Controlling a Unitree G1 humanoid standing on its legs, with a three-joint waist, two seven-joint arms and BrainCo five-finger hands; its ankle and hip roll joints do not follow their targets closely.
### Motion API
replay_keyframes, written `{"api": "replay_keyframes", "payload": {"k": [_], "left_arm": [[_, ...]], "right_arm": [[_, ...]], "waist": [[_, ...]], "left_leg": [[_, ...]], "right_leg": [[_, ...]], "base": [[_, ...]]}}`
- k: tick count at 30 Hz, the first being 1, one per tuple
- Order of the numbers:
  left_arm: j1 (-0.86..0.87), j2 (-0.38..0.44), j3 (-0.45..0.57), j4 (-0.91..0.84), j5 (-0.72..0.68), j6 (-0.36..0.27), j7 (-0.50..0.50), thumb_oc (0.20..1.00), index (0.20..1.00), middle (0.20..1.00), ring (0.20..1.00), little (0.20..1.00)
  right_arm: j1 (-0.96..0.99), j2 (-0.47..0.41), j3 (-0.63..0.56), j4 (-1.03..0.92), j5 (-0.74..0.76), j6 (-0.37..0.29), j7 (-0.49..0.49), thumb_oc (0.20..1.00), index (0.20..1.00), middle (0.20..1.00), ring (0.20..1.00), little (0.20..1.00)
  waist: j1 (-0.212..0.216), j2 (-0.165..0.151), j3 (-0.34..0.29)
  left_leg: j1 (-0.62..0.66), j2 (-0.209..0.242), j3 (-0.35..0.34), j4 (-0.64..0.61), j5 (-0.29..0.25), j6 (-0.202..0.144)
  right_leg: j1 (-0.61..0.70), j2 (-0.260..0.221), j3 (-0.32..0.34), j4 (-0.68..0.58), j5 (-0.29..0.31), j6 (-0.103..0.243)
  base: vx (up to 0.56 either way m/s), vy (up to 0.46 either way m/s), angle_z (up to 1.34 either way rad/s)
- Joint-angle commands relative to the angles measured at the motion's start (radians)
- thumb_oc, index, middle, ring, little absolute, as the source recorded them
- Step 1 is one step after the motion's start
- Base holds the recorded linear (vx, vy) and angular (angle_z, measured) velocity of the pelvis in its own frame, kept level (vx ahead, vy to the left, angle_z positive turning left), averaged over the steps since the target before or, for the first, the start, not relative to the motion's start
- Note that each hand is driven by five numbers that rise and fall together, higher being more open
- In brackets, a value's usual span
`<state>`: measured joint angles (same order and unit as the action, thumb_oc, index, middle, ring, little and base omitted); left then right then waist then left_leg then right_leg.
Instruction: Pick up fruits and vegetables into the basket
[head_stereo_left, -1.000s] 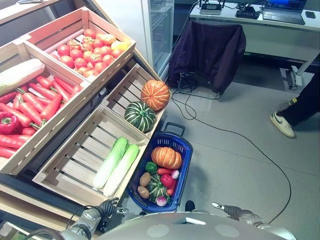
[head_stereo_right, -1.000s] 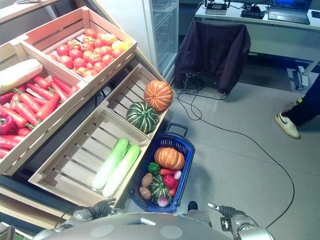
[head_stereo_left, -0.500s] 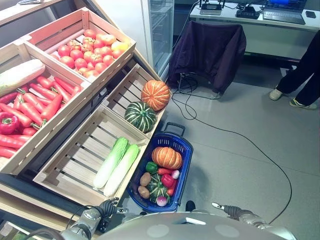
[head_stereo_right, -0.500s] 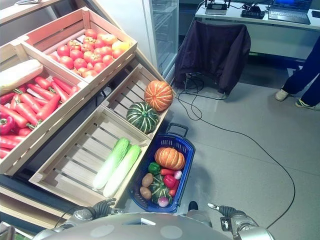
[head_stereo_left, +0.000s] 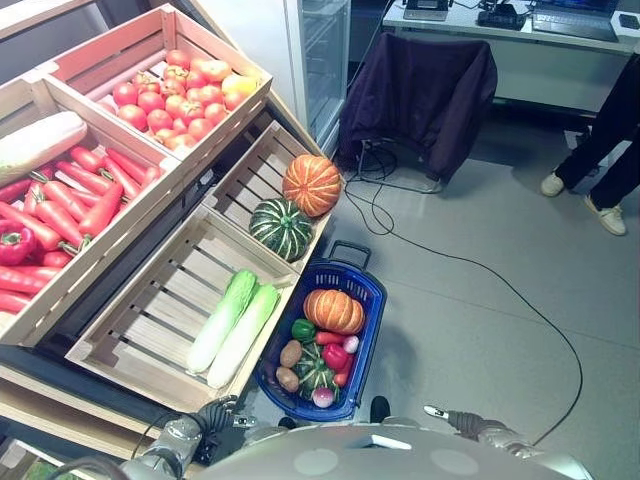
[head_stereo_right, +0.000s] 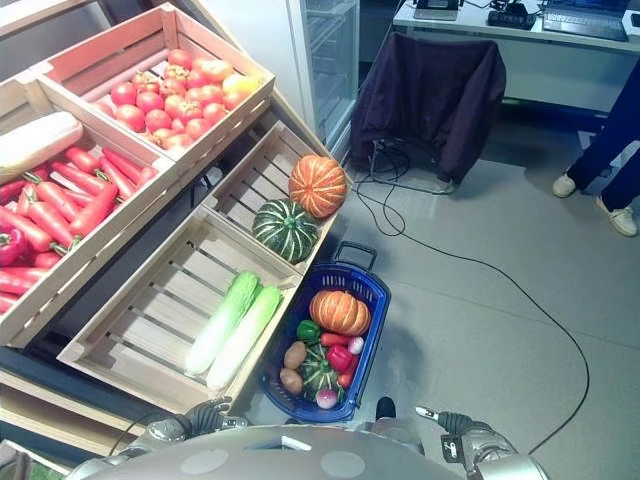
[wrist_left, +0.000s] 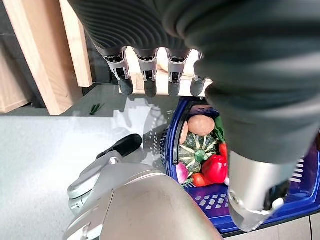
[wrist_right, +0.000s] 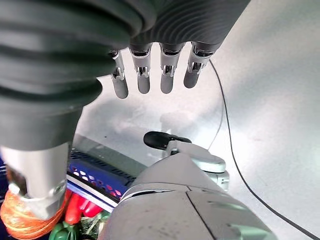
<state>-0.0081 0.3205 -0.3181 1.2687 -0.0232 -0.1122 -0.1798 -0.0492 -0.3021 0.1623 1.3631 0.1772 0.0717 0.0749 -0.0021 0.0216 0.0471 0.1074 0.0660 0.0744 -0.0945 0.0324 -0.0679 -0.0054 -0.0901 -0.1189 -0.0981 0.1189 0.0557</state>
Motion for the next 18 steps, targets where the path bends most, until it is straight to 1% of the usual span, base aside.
{"api": "replay_keyframes", "payload": {"k": [1,2,4,5,6,8,12,18], "left_arm": [[-0.077,-0.02,0.002,0.037,-0.054,-0.01,0.027,1.0,1.0,1.0,1.0,1.0],[-0.088,-0.02,-0.006,0.03,-0.071,-0.015,0.034,1.0,1.0,1.0,1.0,1.0],[-0.099,-0.02,-0.009,0.027,-0.082,-0.018,0.038,1.0,1.0,1.0,1.0,1.0],[-0.116,-0.021,-0.01,0.024,-0.101,-0.027,0.043,1.0,1.0,1.0,1.0,1.0],[-0.117,-0.021,-0.01,0.024,-0.104,-0.027,0.043,1.0,1.0,1.0,1.0,1.0],[-0.136,-0.021,-0.01,0.014,-0.128,-0.036,0.052,1.0,1.0,1.0,1.0,1.0],[-0.178,-0.015,-0.009,-0.007,-0.191,-0.087,0.051,1.0,1.0,1.0,1.0,1.0],[-0.239,0.003,-0.017,-0.051,-0.277,-0.155,0.052,1.0,1.0,1.0,1.0,1.0]], "right_arm": [[-0.102,-0.018,0.022,0.044,0.031,0.009,-0.007,1.0,1.0,1.0,1.0,1.0],[-0.115,-0.017,0.028,0.039,0.047,0.005,-0.015,1.0,1.0,1.0,1.0,1.0],[-0.125,-0.017,0.031,0.035,0.054,0.003,-0.022,1.0,1.0,1.0,1.0,1.0],[-0.139,-0.016,0.038,0.027,0.066,0.002,-0.033,1.0,1.0,1.0,1.0,1.0],[-0.14,-0.016,0.038,0.027,0.066,0.002,-0.033,1.0,1.0,1.0,1.0,1.0],[-0.157,-0.017,0.045,0.013,0.08,0.008,-0.047,1.0,1.0,1.0,1.0,1.0],[-0.191,-0.034,0.054,0.001,0.109,0.002,-0.058,1.0,1.0,1.0,1.0,1.0],[-0.254,-0.054,0.071,-0.031,0.149,0.0,-0.053,1.0,1.0,1.0,1.0,1.0]], "waist": [[-0.006,-0.01,0.096],[-0.008,-0.006,0.123],[-0.01,-0.004,0.143],[-0.012,0.001,0.175],[-0.012,0.001,0.176],[-0.014,0.006,0.209],[-0.016,0.011,0.267],[-0.009,0.009,0.328]], "left_leg": [[-0.076,-0.011,-0.047,0.007,-0.055,0.003],[-0.107,-0.012,-0.052,0.007,-0.043,0.003],[-0.129,-0.015,-0.057,0.007,-0.034,0.005],[-0.161,-0.019,-0.065,0.007,-0.022,0.007],[-0.163,-0.019,-0.065,0.007,-0.021,0.007],[-0.195,-0.025,-0.074,0.007,-0.009,0.01],[-0.25,-0.033,-0.087,0.007,0.011,0.012],[-0.306,-0.035,-0.091,0.007,0.032,0.008]], "right_leg": [[0.042,-0.031,0.003,0.011,-0.095,0.079],[0.014,-0.028,0.009,0.011,-0.088,0.075],[-0.008,-0.024,0.014,0.011,-0.084,0.071],[-0.039,-0.018,0.019,0.011,-0.077,0.066],[-0.041,-0.017,0.019,0.011,-0.076,0.065],[-0.073,-0.011,0.025,0.011,-0.069,0.06],[-0.127,-0.002,0.028,0.011,-0.055,0.049],[-0.182,0.005,0.01,0.033,-0.052,0.039]], "base": [[-0.16,-0.01,0.02],[-0.19,-0.015,0.02],[-0.16,-0.011,0.04],[-0.12,-0.006,0.06],[-0.14,-0.007,0.05],[-0.11,-0.006,0.11],[-0.09,-0.001,0.09],[-0.07,0.006,0.06]]}}
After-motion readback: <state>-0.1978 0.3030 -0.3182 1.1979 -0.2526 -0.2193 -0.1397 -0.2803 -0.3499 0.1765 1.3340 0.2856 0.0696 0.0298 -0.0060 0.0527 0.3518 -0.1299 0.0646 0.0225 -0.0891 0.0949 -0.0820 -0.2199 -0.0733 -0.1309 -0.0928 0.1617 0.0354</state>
